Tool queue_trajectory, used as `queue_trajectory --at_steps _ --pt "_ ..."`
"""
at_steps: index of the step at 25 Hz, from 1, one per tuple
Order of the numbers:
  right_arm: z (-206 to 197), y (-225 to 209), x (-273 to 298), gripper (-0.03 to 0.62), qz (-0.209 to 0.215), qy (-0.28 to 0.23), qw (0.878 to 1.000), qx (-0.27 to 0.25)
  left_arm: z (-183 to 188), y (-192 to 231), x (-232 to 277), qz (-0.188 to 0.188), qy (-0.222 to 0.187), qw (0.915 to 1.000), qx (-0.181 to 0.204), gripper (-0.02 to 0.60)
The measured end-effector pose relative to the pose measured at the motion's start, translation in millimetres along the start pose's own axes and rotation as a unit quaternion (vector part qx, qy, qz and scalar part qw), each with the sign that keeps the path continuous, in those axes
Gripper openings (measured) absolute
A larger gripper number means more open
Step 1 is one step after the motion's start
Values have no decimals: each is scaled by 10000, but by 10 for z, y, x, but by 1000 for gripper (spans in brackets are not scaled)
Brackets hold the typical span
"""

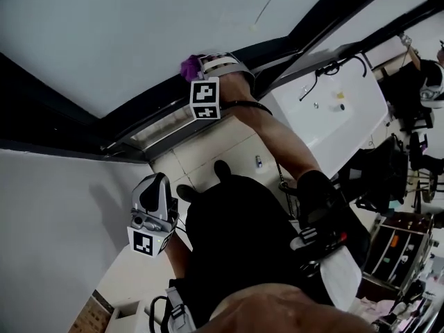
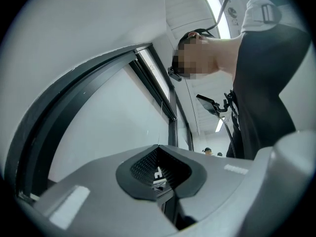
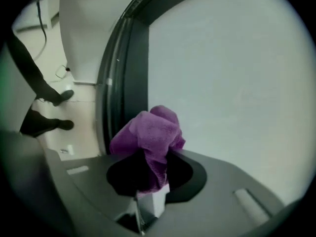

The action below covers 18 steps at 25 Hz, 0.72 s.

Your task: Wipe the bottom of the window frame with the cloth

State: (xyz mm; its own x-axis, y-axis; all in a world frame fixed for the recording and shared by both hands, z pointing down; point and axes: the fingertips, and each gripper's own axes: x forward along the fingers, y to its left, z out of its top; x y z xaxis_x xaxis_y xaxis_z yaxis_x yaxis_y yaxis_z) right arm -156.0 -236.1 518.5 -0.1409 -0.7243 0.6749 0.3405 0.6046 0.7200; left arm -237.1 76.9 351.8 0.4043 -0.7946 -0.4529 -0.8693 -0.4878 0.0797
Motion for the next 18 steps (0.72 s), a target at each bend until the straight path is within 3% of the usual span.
queue_trajectory --at_steps 2,5,8,12,13,15,17,18 --pt "-42 50 89 69 -38 98 9995 -282 -24 -11 8 -4 -4 10000 -13 2" --pt "-45 190 -28 66 349 244 9978 -511 -1 -13 -25 9 -44 10000 -6 2" --pt "-82 93 44 69 -29 12 9988 -498 0 -2 -47 114 -70 9999 -44 2" --pt "-119 451 -340 67 1302 -673 9891 -173 34 9 -95 159 -26 9999 -16 2" --pt "-84 364 -446 69 1327 -982 9863 55 38 39 -120 162 -34 9999 -40 1" --pt "-21 61 -426 71 991 -1489 9830 412 39 82 -129 155 -132 9997 -95 2" --pt "-39 -84 -214 71 830 -1631 9823 393 64 29 -34 132 -252 9995 -112 2" --pt "-64 -10 -177 71 981 -1615 9817 233 71 -25 6 106 -270 9995 -123 2"
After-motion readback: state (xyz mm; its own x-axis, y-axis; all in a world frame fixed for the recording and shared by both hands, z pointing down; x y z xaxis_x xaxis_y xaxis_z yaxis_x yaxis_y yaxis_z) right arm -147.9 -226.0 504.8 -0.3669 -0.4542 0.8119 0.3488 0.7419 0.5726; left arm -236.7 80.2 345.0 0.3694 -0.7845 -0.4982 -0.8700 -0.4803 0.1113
